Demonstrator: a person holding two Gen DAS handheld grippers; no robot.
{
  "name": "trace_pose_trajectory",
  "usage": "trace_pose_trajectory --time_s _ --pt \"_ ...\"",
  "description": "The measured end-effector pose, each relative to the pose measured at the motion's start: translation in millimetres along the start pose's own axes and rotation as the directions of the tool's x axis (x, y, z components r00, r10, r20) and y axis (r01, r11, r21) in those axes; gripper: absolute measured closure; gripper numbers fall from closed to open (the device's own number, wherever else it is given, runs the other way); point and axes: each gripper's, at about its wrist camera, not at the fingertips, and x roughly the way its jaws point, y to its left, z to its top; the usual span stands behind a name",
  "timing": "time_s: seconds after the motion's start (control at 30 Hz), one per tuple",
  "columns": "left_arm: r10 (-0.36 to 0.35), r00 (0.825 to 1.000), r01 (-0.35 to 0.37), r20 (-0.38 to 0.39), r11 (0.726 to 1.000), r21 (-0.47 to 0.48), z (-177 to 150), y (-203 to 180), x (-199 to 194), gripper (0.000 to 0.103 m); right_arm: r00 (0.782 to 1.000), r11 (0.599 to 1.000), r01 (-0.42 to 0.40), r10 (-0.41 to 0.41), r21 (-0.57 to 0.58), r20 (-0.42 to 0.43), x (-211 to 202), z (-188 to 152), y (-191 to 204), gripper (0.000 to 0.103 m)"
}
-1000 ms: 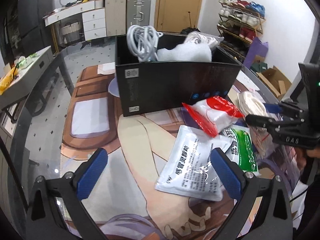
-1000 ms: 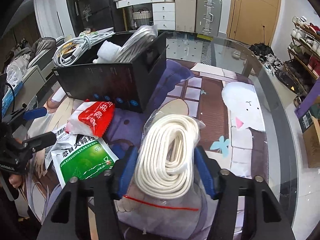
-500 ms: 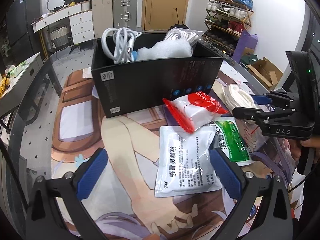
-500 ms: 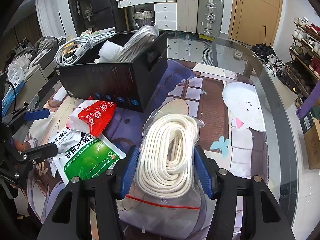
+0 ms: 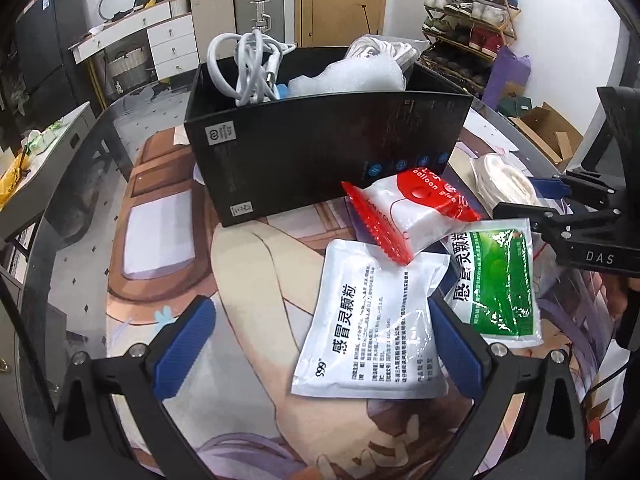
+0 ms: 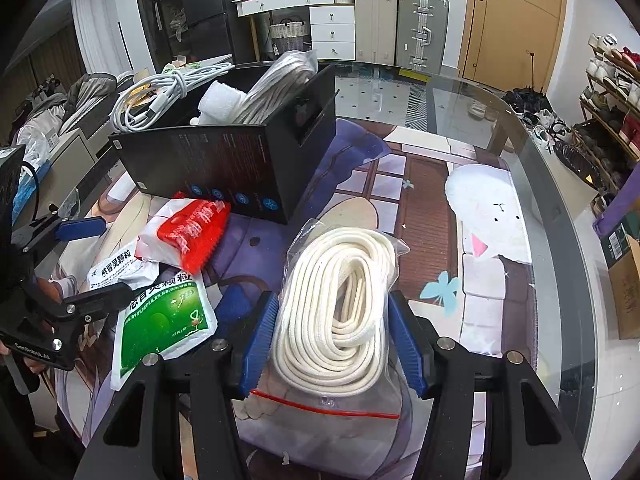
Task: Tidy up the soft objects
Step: 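Grasp the white medicine sachet with the left gripper while the right lifts the rope bag, then carry the white sachet in the left gripper while the right carries the rope bag over the box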
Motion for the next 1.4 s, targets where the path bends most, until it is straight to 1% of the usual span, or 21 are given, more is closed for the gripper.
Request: trace_pose_trajectory --time_s 0.1,0.17,0.2,0.27,0.3,0.37,0.43,0.47,0.53,0.57,0.63,0.73,0.93,1.1,1.4 --pt "0.013 1.000 -0.013 -0.006 1.000 0.024 -1.1 -4.2 1.5 0.000 1.000 1.000 0.004 -0.004 -0.005 -0.001 -0.2 -0.1 0.5 0.047" --pt "0.010 1.000 -0.010 -0.006 1.000 0.025 -0.5 -6.4 2.1 0.000 1.000 1.000 0.005 -0.005 -0.008 -0.001 -0.8 -0.6 0.8 0.048" --pt "0.008 1.000 -0.008 -0.006 1.000 0.027 -0.7 -6.7 2.1 0.000 1.000 1.000 0.005 -0.005 -0.009 0.001 -1.2 -0.8 0.7 0.049" --pt "-0.002 1.000 0.002 -0.005 0.999 0.036 -1.3 -7.8 1.8 0.001 1.000 1.000 0.004 -0.004 -0.016 0.003 -2.3 -1.3 1.1 0.056" --pt "-0.010 1.000 0.011 -0.006 0.999 0.046 -2.0 -8.9 1.3 0.002 1.000 1.000 0.002 -0.002 -0.018 0.003 -2.8 -1.4 1.1 0.057" --pt "-0.022 1.000 0.022 0.001 0.998 0.062 -2.7 -13.2 -1.1 0.008 1.000 1.000 -0.002 0.002 -0.022 0.005 -3.3 -1.9 1.4 0.059" --pt "-0.040 0.999 0.039 0.013 0.996 0.084 -4.7 -18.1 -4.4 0.020 1.000 1.000 -0.004 0.005 -0.030 0.007 -4.4 -2.5 2.5 0.062" --pt "-0.045 0.999 0.043 0.019 0.995 0.091 -5.0 -19.1 -6.0 0.023 1.000 0.999 -0.006 0.006 -0.034 0.008 -4.8 -2.5 3.3 0.063" --pt "-0.056 0.998 0.052 0.033 0.993 0.106 -6.6 -21.4 -9.3 0.039 1.000 0.999 -0.007 0.008 -0.042 0.012 -5.7 -2.6 4.7 0.063" --pt "-0.060 0.998 0.056 0.036 0.993 0.109 -6.6 -22.2 -10.5 0.042 1.000 0.999 -0.008 0.009 -0.043 0.012 -6.0 -2.6 5.3 0.064" --pt "-0.067 0.997 0.062 0.042 0.992 0.112 -7.7 -24.1 -12.8 0.055 1.000 0.999 -0.008 0.008 -0.043 0.017 -7.5 -2.5 5.6 0.064" --pt "-0.076 0.996 0.071 0.044 0.992 0.107 -8.0 -23.9 -14.7 0.061 1.000 0.999 -0.007 0.008 -0.041 0.028 -11.2 -1.7 5.5 0.064" --pt "-0.087 0.995 0.082 0.056 0.993 0.083 -9.1 -20.9 -19.3 0.068 0.999 0.999 -0.008 0.010 -0.034 0.052 -19.6 -0.3 3.7 0.064" --pt "-0.088 0.994 0.083 0.071 0.994 0.065 -7.4 -19.0 -23.3 0.069 0.997 0.999 -0.011 0.014 -0.033 0.074 -26.8 1.6 3.8 0.064" --pt "-0.094 0.987 0.094 0.132 0.996 0.011 -6.2 -5.2 -44.1 0.069 0.993 0.999 -0.018 0.022 -0.042 0.115 -39.2 5.0 8.0 0.064"
